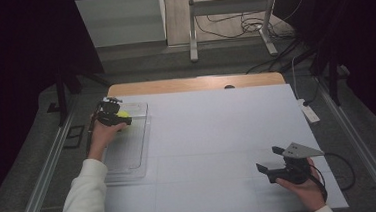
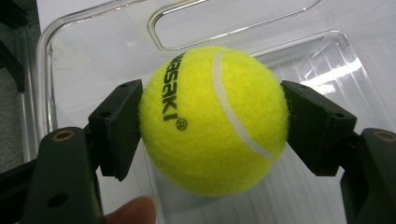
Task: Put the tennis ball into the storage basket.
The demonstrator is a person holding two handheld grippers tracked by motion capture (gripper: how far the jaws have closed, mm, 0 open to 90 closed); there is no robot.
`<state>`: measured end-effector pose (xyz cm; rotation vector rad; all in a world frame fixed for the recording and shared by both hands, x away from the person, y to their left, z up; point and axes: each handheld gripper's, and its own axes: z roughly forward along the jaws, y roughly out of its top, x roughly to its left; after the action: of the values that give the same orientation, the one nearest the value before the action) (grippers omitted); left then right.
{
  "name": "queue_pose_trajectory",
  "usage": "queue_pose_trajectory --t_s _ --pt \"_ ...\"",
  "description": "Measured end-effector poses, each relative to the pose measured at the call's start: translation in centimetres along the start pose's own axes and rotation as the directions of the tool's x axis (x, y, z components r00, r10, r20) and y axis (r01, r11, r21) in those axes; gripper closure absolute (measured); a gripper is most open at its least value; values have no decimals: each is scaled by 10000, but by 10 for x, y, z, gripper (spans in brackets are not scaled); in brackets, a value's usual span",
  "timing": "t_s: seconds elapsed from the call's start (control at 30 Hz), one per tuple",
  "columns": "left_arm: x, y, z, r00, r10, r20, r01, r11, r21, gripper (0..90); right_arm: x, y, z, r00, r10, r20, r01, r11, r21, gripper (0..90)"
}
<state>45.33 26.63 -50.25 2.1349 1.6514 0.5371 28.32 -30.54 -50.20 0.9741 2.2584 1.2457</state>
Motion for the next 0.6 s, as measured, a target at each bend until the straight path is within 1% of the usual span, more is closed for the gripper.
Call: queue_pose_trajectory --t_s 0.37,0.43,0.5,0.6 --pt "-1 0 0 10000 -7 -83 7 10000 2 251 0 0 0 10000 2 10 -2 10000 -1 128" --pt "-1 0 0 10000 17 -93 -17 10000 -4 239 0 0 0 10000 2 8 -2 10000 7 128" --pt "-2 1 -2 10000 -32 -7 32 10000 -85 218 0 0 0 10000 2 -2 -2 10000 28 128" --pt "-2 1 -4 10000 -57 9 58 9997 -218 187 0 0 0 10000 1 -3 -1 10000 11 128"
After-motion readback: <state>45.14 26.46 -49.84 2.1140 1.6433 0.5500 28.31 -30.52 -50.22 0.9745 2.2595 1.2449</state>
